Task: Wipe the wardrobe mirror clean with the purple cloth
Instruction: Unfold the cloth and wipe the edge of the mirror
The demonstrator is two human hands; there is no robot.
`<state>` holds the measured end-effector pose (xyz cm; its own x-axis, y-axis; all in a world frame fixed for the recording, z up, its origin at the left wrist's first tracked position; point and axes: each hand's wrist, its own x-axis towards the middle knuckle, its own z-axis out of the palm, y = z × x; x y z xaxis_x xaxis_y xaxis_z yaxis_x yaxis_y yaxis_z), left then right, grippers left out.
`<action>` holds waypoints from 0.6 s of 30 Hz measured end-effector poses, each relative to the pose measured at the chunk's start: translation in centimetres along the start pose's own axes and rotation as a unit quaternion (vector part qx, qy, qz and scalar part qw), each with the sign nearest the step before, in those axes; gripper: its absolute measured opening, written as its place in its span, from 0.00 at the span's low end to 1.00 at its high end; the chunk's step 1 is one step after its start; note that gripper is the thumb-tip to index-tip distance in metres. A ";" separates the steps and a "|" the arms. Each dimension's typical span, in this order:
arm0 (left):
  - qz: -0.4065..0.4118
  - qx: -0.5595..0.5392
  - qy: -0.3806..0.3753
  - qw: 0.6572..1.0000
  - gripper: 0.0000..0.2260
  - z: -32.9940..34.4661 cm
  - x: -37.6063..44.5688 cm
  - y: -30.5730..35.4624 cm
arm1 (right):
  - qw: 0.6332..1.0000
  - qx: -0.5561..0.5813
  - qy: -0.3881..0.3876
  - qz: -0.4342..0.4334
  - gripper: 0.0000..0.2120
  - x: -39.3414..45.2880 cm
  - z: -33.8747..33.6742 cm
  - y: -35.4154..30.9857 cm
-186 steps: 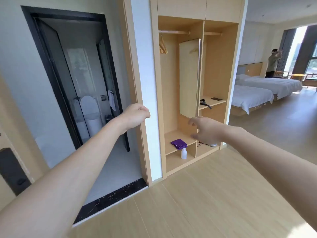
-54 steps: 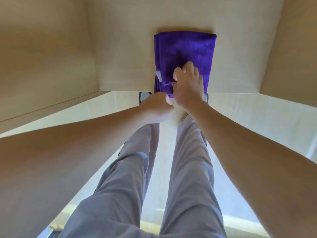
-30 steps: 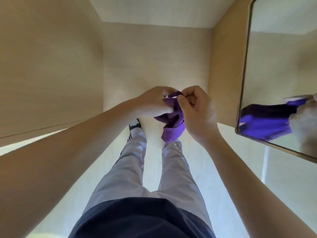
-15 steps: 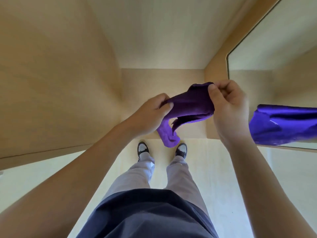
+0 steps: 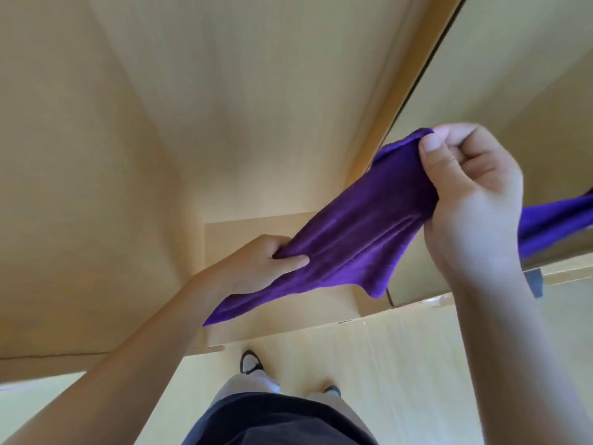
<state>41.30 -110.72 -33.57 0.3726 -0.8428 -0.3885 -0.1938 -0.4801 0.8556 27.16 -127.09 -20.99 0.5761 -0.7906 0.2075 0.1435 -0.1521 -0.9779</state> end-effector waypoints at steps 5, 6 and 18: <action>-0.002 -0.073 0.101 0.992 0.14 0.7 -1.0 2.6 | 0.996 -0.046 0.067 0.026 0.08 -0.9 -4.3 -1.7; 0.001 -0.090 0.111 0.990 0.15 0.9 -1.1 4.0 | 0.995 -0.054 0.072 0.034 0.08 -1.3 -5.1 -1.8; 0.175 -0.037 0.073 0.981 0.07 4.7 -4.8 22.4 | 0.996 -0.027 0.032 0.083 0.04 -7.0 -12.9 -1.6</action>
<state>30.94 -118.61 -14.13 0.4212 -0.9068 -0.0173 -0.2697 -0.1434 0.9522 12.52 -129.01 -21.19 0.5350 -0.8438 0.0425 0.0059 -0.0466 -0.9989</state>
